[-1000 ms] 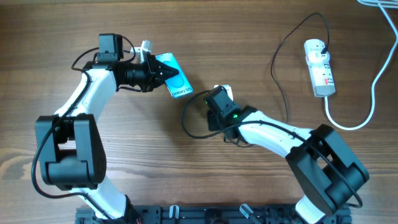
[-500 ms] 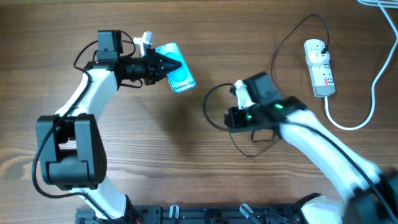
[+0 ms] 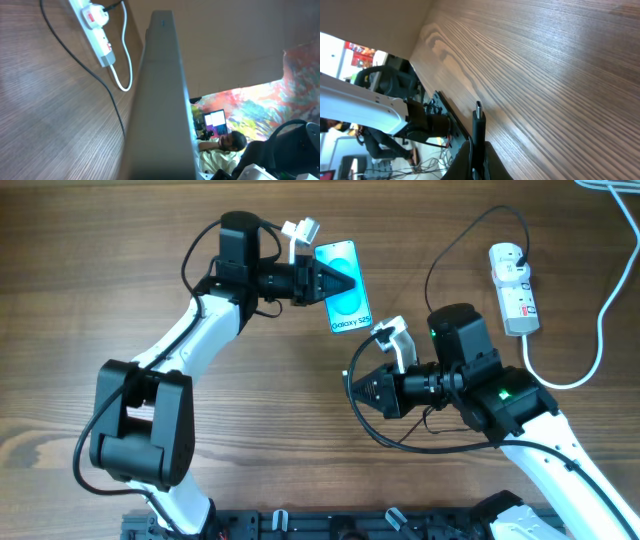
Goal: Plug charger to phone and switch on socket
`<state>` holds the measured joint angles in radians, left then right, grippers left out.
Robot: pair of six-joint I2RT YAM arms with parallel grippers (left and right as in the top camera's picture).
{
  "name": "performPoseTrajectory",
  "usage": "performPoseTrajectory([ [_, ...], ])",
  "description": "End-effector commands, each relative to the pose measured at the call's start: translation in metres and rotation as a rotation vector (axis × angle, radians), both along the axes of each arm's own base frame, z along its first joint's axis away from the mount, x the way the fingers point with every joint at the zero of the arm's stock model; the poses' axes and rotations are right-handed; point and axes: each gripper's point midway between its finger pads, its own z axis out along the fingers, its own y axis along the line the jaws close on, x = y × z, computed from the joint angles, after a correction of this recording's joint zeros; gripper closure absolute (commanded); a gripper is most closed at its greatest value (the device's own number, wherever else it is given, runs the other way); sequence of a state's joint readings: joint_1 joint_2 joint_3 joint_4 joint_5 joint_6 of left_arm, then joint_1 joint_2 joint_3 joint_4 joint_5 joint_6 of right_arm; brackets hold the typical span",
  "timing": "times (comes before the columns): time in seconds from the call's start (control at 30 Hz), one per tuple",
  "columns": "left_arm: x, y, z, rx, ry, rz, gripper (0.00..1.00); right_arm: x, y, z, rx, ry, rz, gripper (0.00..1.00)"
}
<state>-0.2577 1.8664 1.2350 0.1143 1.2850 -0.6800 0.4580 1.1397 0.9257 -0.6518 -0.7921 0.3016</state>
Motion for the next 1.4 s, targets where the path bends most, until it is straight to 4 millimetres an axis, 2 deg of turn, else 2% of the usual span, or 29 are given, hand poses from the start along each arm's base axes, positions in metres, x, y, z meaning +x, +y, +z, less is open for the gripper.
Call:
performPoseTrajectory([
  [0.0, -0.007, 0.000, 0.029, -0.071, -0.033, -0.066, 0.96, -0.002, 0.010, 0.014, 0.087, 0.011, 0.028, 0.96],
  [0.13, -0.008, 0.003, 0.062, -0.135, -0.099, -0.100, 0.96, 0.010, 0.007, 0.009, 0.128, 0.031, -0.026, 0.96],
  [0.23, -0.004, 0.012, 0.072, -0.149, -0.118, -0.090, 0.96, 0.018, -0.002, 0.016, 0.172, 0.024, -0.034, 0.96],
  [0.37, -0.004, 0.022, 0.072, -0.149, -0.109, -0.104, 0.96, 0.030, -0.015, 0.031, 0.249, -0.006, -0.037, 0.96],
  [0.43, -0.004, 0.025, 0.072, -0.148, -0.092, -0.106, 0.96, 0.034, -0.013, 0.035, 0.287, -0.006, -0.015, 0.96],
  [0.63, -0.005, 0.026, 0.072, -0.147, -0.085, -0.110, 0.96, 0.045, -0.005, 0.028, 0.330, 0.046, 0.017, 0.96],
  [0.9, -0.011, 0.026, 0.078, -0.157, -0.159, -0.147, 0.96, 0.054, -0.001, 0.040, 0.374, 0.036, 0.010, 0.96],
  [1.17, -0.014, 0.027, 0.080, -0.156, -0.143, -0.163, 0.96, 0.055, -0.001, 0.039, 0.374, 0.059, 0.002, 0.96],
  [1.37, -0.012, 0.026, 0.084, -0.154, -0.080, -0.142, 0.96, 0.061, 0.001, 0.024, 0.360, 0.118, -0.012, 0.96],
])
